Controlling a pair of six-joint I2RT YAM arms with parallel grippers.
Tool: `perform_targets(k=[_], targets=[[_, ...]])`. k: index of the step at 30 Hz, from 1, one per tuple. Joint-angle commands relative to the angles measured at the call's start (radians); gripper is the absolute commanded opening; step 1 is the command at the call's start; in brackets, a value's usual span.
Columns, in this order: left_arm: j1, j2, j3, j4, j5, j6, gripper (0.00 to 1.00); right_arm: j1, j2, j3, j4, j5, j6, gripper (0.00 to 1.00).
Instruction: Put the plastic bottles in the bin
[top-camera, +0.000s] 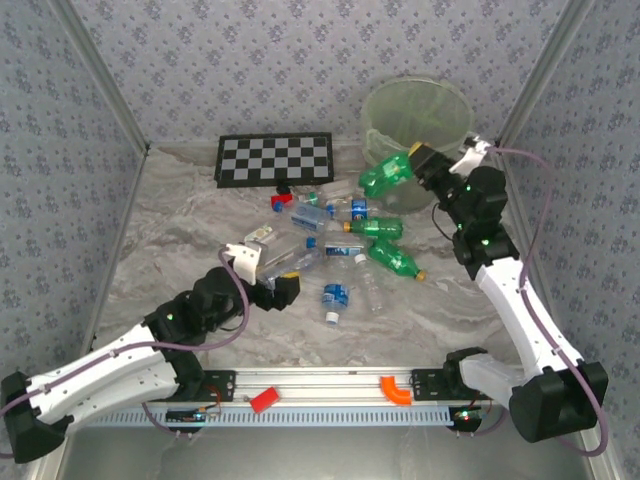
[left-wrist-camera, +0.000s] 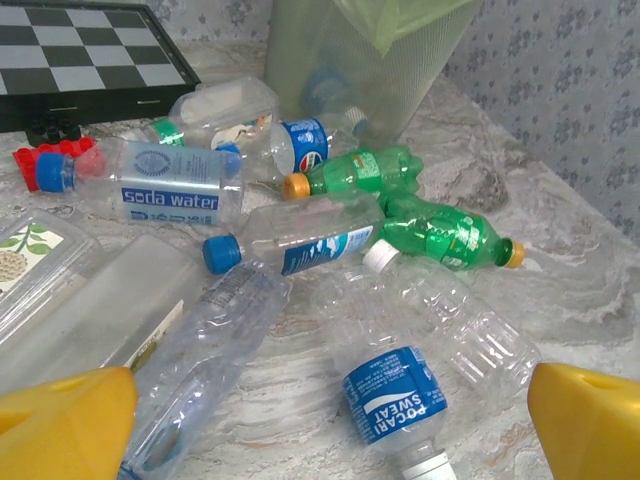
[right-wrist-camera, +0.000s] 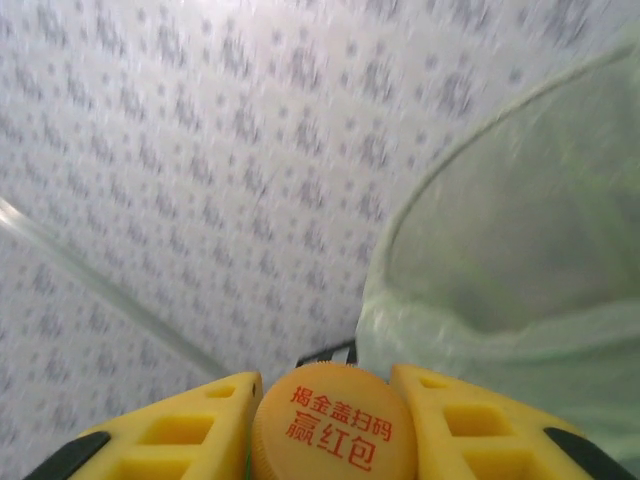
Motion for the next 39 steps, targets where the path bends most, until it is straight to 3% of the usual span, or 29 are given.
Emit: perform_targets(k=[1,4,13,23,30,31,33,34,39], targets=[[-0.005,-0.053,-0.015,-0.015,-0.034,-0.031,1.00,-0.032,-0.002,0.078,-0.007,0.136,-0.018,0.31],[-0.005,-0.091,-0.022,-0.016,-0.042,-0.040,1.00,-0.049,0.044,0.137,-0.002,0.226,-0.019,0.31],[-0.005,-0.135,0.003,-0.067,-0.040,-0.059,1.00,-0.106,0.298,0.329,0.105,0.324,0.009,0.34],[-0.005,-0.174,0.035,-0.149,-0.038,-0.071,1.00,-0.106,0.583,0.542,0.073,0.338,0.054,0.37],[-0.005,-0.175,0.048,-0.170,-0.039,-0.076,1.00,-0.073,0.654,0.601,0.022,0.326,-0.020,0.42],[-0.005,-0.173,0.051,-0.170,-0.041,-0.077,1.00,-0.071,0.658,0.604,0.018,0.308,-0.029,0.47],[-0.005,-0.169,0.055,-0.174,-0.043,-0.078,1.00,-0.070,0.659,0.619,-0.004,0.263,-0.043,0.71],[-0.005,-0.168,0.057,-0.176,-0.043,-0.076,1.00,-0.069,0.655,0.628,-0.028,0.251,-0.048,0.98],[-0.005,-0.161,0.060,-0.182,-0.054,-0.068,1.00,-0.061,0.597,0.598,-0.028,0.242,-0.075,1.00]])
